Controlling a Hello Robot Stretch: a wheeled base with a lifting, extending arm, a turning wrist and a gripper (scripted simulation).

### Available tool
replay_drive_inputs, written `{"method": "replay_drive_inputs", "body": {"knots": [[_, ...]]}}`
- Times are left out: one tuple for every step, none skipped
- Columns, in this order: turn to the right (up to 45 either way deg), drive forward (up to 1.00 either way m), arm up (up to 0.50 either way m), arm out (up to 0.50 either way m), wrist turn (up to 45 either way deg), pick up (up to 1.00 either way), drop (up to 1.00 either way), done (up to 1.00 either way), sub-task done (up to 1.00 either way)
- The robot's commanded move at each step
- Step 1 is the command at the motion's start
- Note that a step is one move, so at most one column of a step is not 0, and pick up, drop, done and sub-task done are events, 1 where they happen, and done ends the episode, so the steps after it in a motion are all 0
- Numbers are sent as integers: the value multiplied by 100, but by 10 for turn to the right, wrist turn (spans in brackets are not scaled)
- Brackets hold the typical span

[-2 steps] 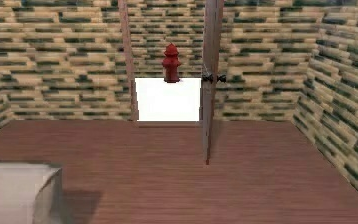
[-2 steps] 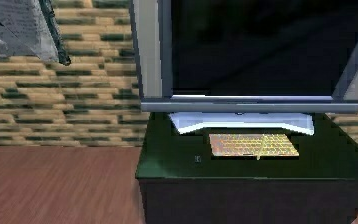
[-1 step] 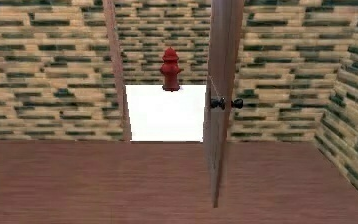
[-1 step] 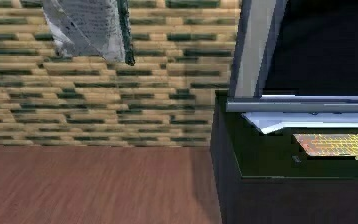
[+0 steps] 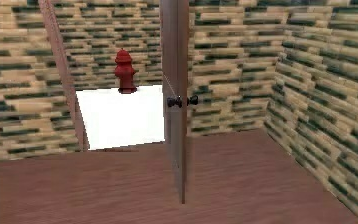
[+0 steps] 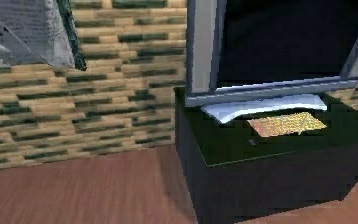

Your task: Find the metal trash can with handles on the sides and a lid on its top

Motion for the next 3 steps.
{"method": "replay_drive_inputs", "body": {"knots": [[0, 50, 0, 0, 0, 0, 0, 0, 0], [-450, 0, 0, 0, 0, 0, 0, 0, 0], [-120, 0, 0, 0, 0, 0, 0, 0, 0]]}}
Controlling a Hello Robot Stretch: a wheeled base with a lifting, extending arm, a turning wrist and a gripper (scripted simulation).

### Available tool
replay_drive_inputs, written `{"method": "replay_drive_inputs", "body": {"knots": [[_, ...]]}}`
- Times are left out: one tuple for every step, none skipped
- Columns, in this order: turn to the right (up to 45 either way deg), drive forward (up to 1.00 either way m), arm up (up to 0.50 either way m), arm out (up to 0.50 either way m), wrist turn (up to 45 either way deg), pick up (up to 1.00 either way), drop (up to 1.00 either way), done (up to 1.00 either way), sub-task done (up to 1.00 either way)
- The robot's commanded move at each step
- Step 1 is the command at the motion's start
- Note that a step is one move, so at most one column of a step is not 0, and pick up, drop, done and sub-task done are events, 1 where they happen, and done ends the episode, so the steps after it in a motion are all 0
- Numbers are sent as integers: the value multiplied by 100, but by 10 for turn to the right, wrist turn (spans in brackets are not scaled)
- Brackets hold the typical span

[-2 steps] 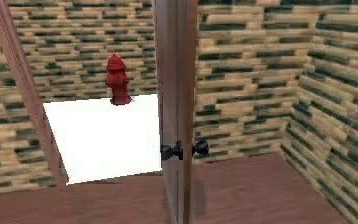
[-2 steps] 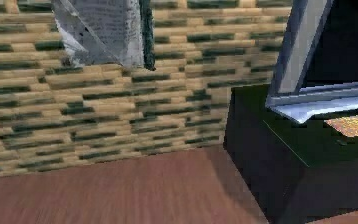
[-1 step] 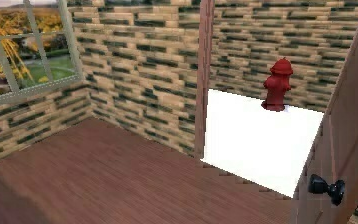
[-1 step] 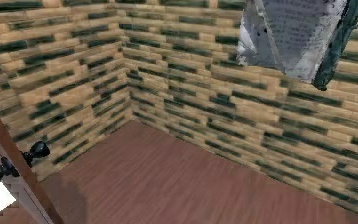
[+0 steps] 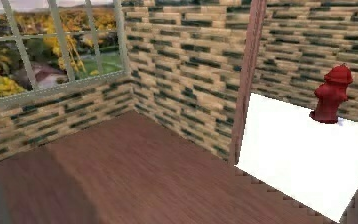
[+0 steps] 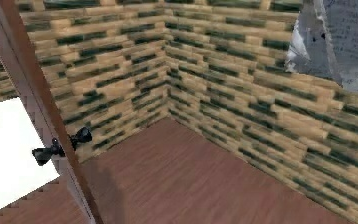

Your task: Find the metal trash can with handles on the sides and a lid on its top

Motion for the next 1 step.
{"method": "replay_drive_inputs", "body": {"knots": [[0, 40, 0, 0, 0, 0, 0, 0, 0]]}}
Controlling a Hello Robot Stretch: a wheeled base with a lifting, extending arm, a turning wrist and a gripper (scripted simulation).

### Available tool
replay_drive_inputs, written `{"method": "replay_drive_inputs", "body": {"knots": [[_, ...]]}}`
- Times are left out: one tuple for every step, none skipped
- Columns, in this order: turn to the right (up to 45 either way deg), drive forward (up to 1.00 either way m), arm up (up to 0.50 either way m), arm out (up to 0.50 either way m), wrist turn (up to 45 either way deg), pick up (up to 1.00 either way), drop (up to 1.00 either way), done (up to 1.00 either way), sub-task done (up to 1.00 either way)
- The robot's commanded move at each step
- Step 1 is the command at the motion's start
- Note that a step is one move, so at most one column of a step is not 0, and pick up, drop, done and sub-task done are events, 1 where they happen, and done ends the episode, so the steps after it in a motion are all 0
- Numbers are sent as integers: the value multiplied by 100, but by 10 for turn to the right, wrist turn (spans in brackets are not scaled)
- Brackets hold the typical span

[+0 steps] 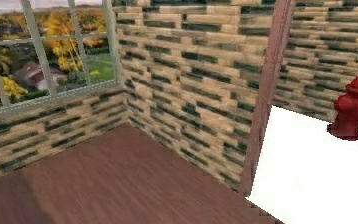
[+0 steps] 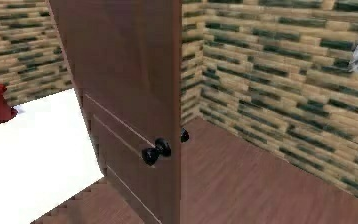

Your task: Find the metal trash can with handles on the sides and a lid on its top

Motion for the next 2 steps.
{"method": "replay_drive_inputs", "body": {"knots": [[450, 0, 0, 0, 0, 0, 0, 0, 0], [60, 0, 0, 0, 0, 0, 0, 0, 0]]}}
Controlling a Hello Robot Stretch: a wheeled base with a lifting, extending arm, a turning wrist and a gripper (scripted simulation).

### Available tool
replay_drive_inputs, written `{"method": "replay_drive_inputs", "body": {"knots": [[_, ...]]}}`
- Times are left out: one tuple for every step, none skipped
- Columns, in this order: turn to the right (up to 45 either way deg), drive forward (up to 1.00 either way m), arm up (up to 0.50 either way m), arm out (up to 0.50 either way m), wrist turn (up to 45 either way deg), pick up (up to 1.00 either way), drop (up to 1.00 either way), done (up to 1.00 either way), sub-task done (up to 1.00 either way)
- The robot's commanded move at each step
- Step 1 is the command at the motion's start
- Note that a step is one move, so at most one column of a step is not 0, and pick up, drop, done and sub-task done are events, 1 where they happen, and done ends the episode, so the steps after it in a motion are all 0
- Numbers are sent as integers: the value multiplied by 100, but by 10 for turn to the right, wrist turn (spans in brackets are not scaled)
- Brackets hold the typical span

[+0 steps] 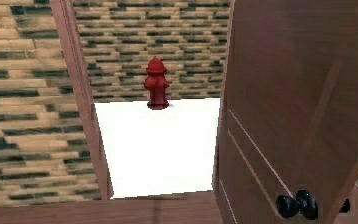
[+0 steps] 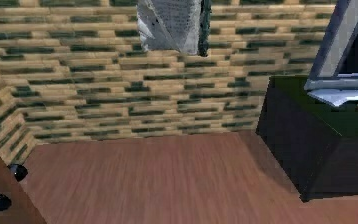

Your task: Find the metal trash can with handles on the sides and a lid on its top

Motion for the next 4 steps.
{"method": "replay_drive_inputs", "body": {"knots": [[0, 25, 0, 0, 0, 0, 0, 0, 0], [-60, 0, 0, 0, 0, 0, 0, 0, 0], [0, 100, 0, 0, 0, 0, 0, 0, 0], [-60, 0, 0, 0, 0, 0, 0, 0, 0]]}}
